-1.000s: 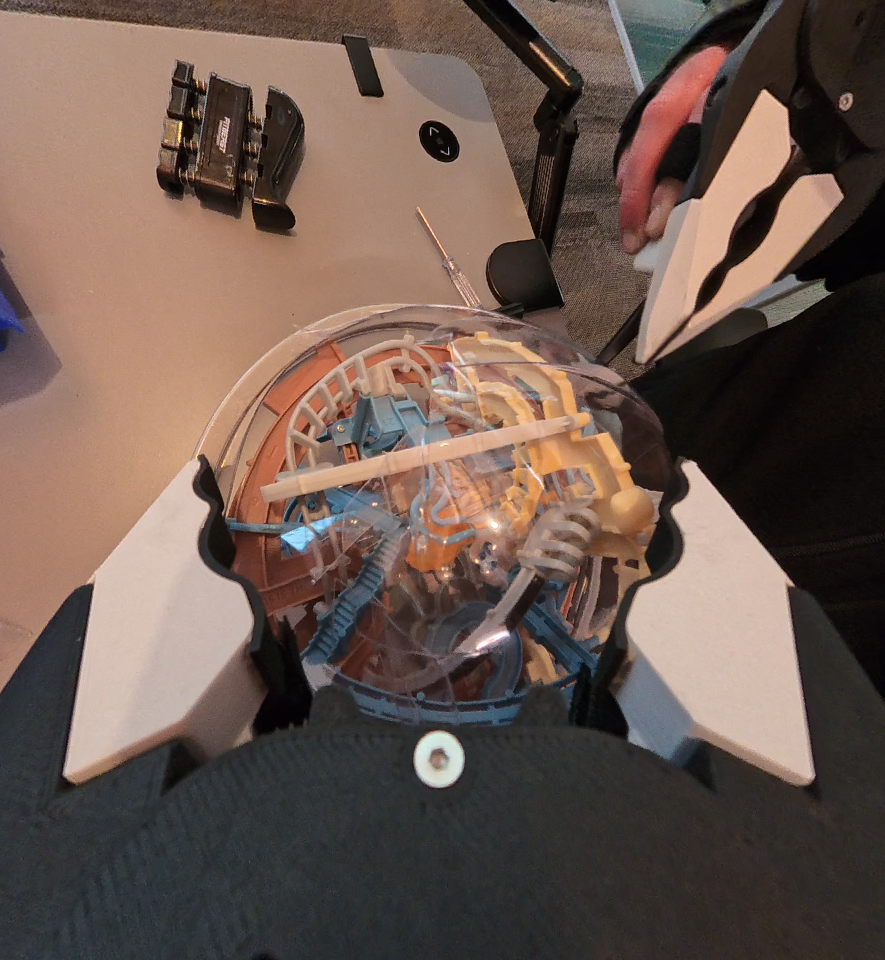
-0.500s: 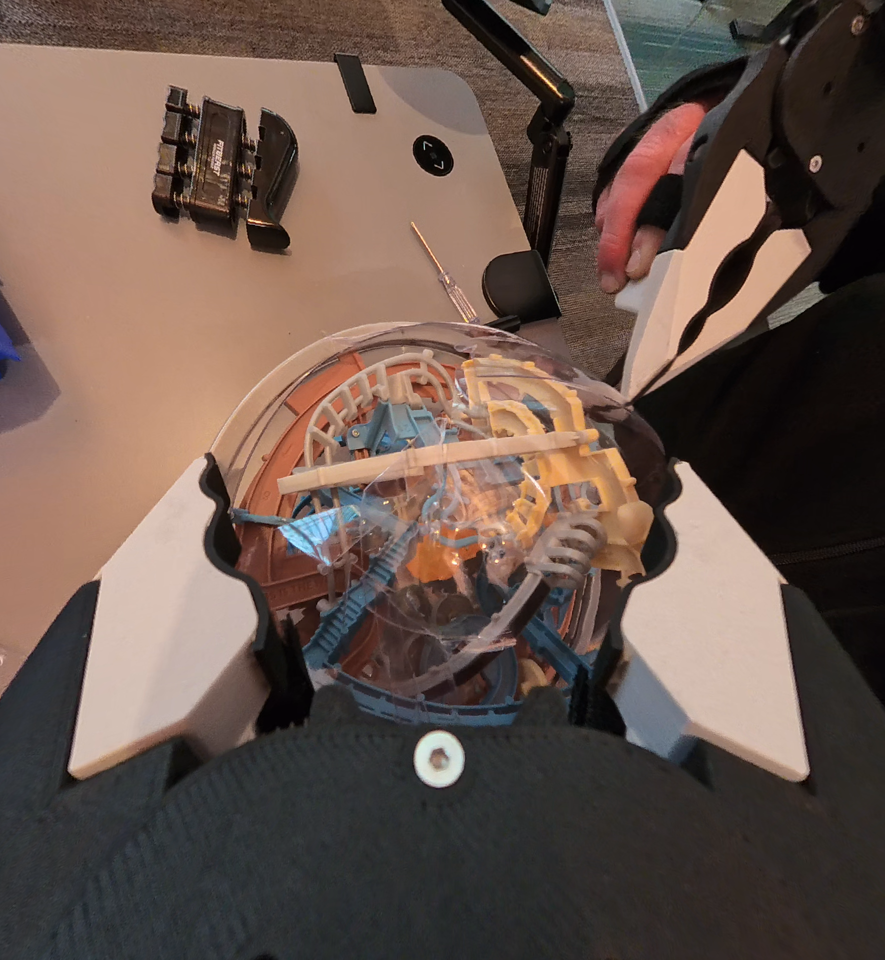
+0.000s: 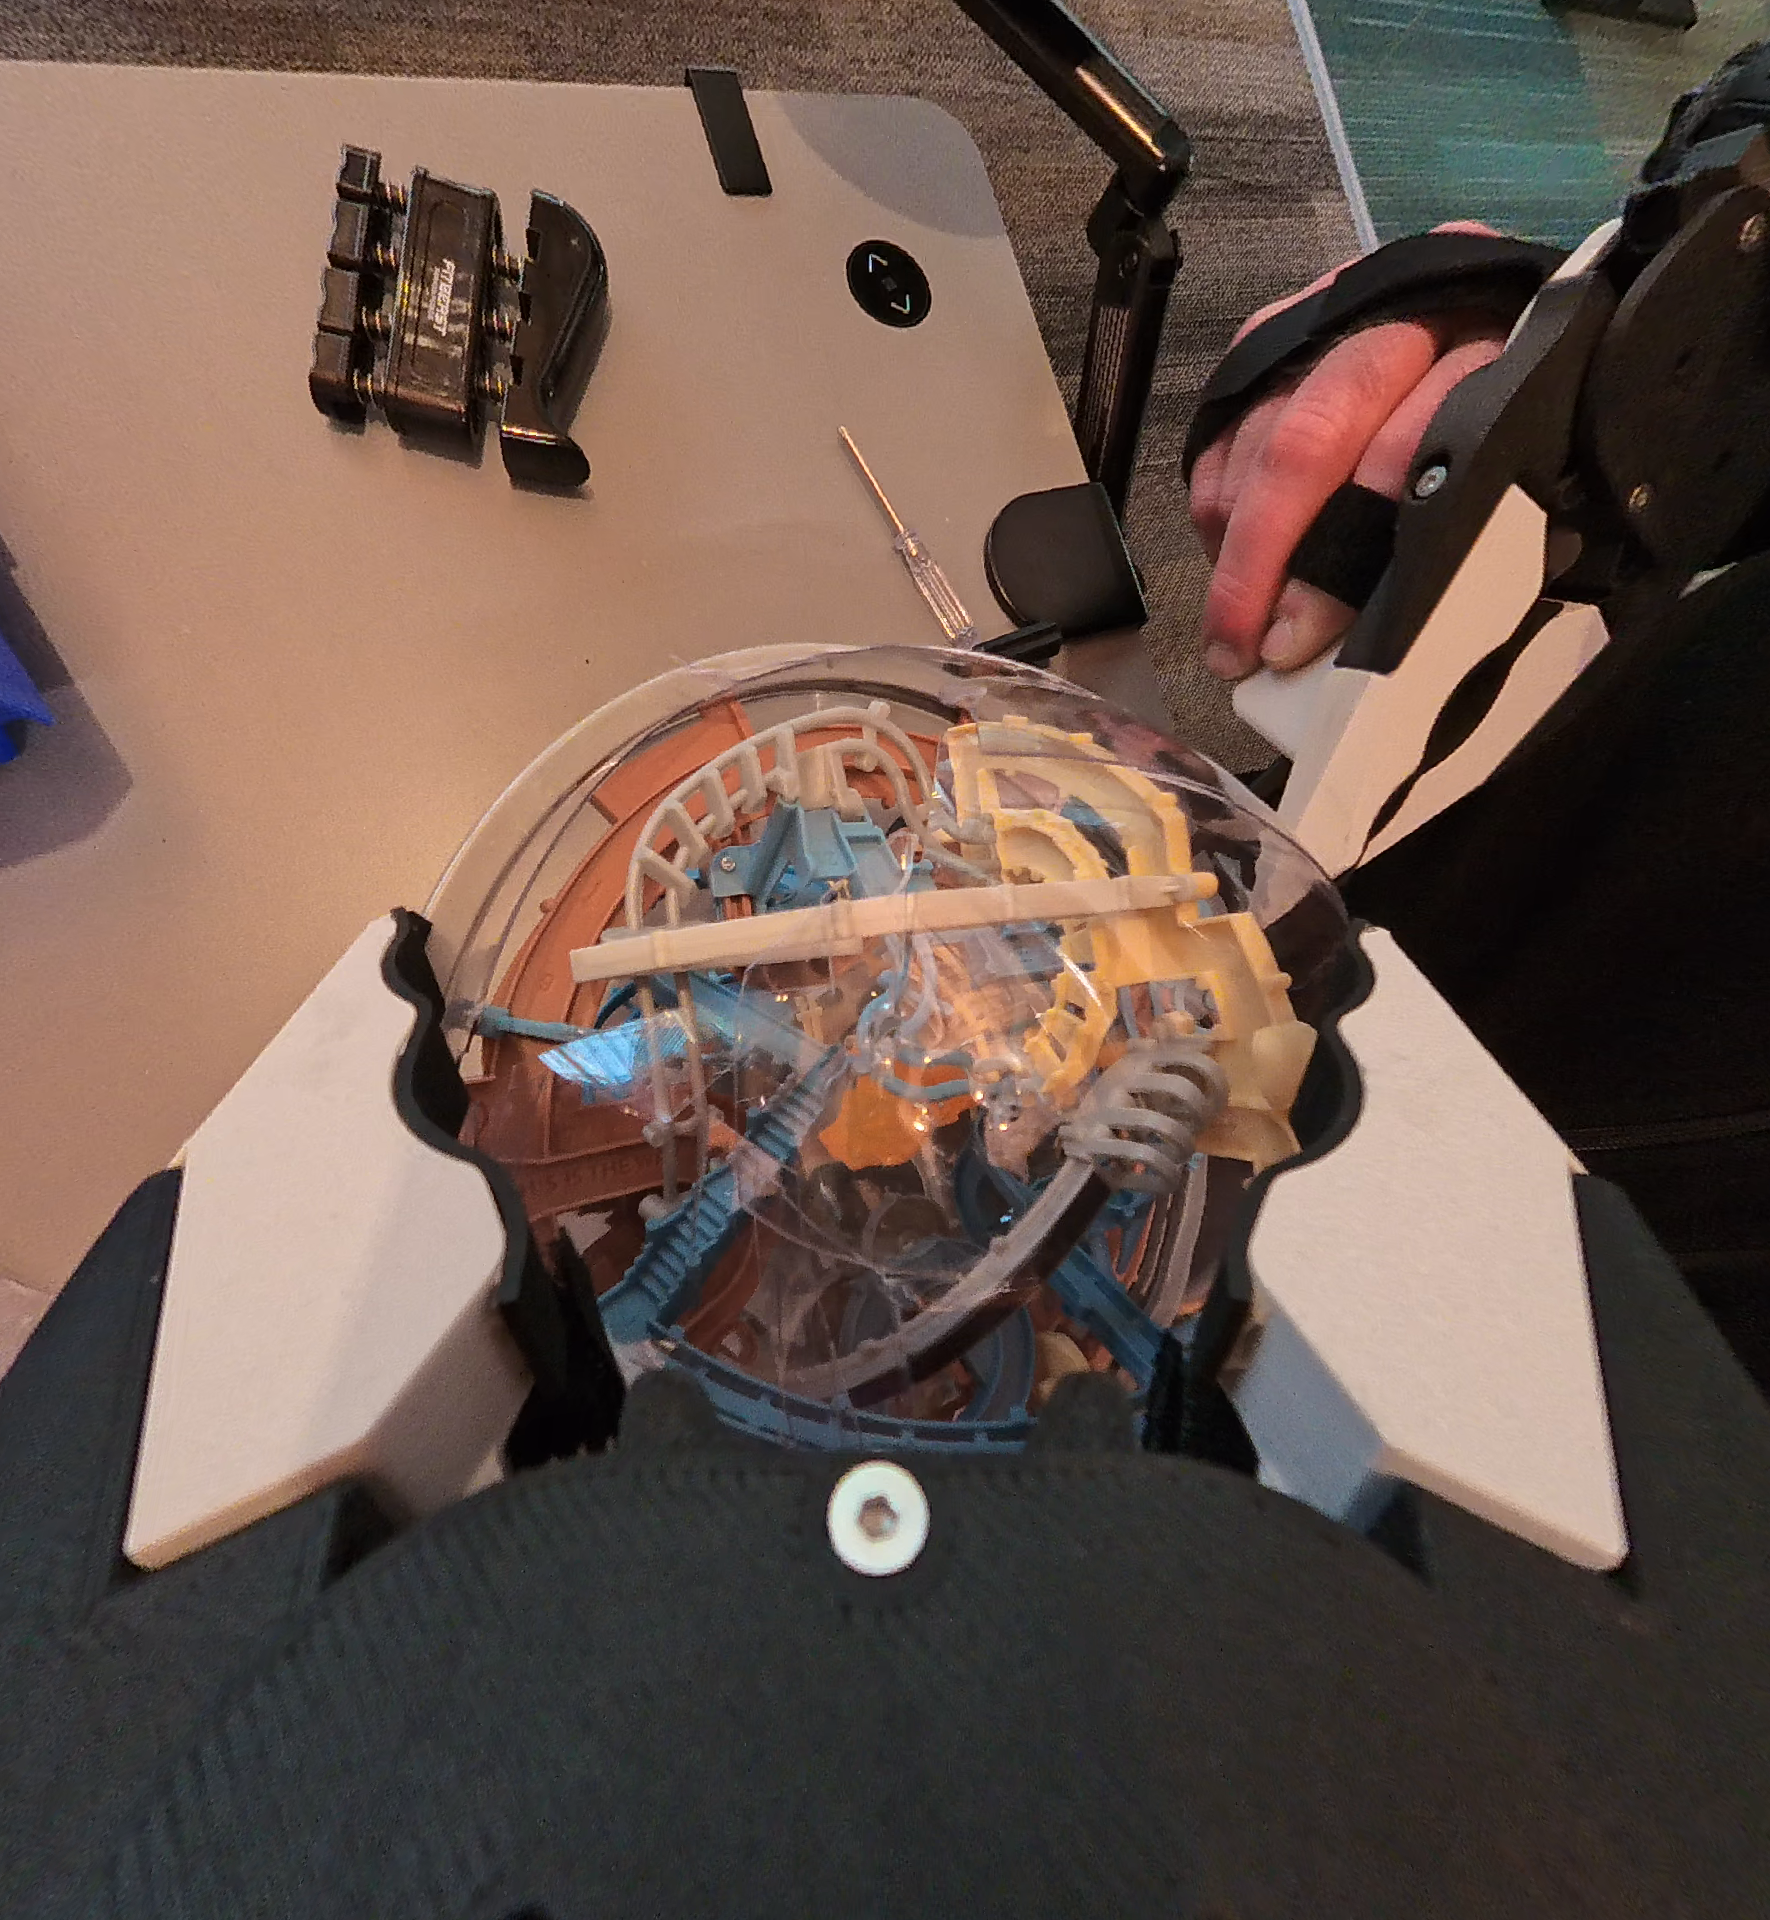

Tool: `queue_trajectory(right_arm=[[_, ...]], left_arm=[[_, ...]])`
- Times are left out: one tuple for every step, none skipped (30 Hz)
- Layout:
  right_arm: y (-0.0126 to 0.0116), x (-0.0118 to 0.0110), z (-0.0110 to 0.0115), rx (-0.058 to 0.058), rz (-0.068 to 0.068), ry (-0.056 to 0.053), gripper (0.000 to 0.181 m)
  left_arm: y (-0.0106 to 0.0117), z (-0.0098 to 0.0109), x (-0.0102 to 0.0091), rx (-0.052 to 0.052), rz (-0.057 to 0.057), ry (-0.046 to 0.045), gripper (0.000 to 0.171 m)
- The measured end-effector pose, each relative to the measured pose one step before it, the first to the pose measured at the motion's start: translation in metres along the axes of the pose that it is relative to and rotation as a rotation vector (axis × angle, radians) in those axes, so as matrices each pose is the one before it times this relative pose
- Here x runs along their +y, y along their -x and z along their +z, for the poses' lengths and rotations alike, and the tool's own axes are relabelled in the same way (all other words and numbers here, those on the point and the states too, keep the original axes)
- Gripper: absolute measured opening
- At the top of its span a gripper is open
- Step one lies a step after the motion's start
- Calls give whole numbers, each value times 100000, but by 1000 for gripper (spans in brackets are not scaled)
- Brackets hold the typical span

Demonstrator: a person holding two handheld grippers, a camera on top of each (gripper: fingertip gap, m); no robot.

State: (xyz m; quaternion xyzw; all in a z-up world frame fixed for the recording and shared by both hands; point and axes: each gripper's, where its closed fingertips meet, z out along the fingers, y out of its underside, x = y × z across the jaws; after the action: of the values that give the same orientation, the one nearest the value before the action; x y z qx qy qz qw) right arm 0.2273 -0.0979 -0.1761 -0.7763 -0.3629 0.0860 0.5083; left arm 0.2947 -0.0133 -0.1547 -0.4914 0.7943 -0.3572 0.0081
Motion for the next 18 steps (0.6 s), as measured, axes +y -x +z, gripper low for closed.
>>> queue_trajectory(right_arm=[[-15,43,-49,-840,-324,-942,0],[-81,26,-104,-472,205,-1066,0],[-87,-64,-141,627,-1115,-1010,0],[56,-147,-71,316,-1629,-722,0],[257,-159,52,-1387,-248,-585,0],[395,-113,132,-2542,64,-877,0],[294,-45,111,-2230,-251,-1093,0],[42,18,13,-1081,327,-860,0],[-172,-22,-86,-114,1009,-1118,0],[-253,-31,-132,71,1382,-1528,0],[-225,8,-57,-568,1543,-1321,0],[-294,-173,-64,-95,1589,-2001,0],[-428,-515,-155,652,1745,-3549,0],[-435,-734,-203,-305,2711,-4370,0],[-399,-767,-127,-1467,3575,-4134,0],[-378,-795,-97,-1544,3194,-4068,0],[-367,-706,-2,-1243,2690,-3259,0],[-387,-409,130,-972,2575,-1253,0]], left_arm=[[9,40,-25,-100,-95,560,157],[48,23,-4,-462,-442,752,157],[-28,17,-7,-264,166,504,158],[-73,-12,-12,86,328,-169,158],[-100,21,-98,926,-219,-1617,158],[-78,79,-161,1520,-850,-2189,158],[-21,17,-98,1064,-544,-1692,158],[90,-120,34,185,-724,-996,158],[131,-216,109,-307,-818,-644,158],[74,-248,127,64,-163,-899,157],[51,-273,175,438,-237,-1192,157],[69,-364,219,1282,-799,-1235,154],[171,-358,209,1489,-1019,-1764,154],[315,-384,158,1273,-1982,-2529,154],[366,-394,97,1185,-2470,-2848,154],[249,-344,41,1446,-1621,-3153,155],[192,-306,3,1372,-884,-3314,154],[155,-318,-3,670,-475,-3373,154]])
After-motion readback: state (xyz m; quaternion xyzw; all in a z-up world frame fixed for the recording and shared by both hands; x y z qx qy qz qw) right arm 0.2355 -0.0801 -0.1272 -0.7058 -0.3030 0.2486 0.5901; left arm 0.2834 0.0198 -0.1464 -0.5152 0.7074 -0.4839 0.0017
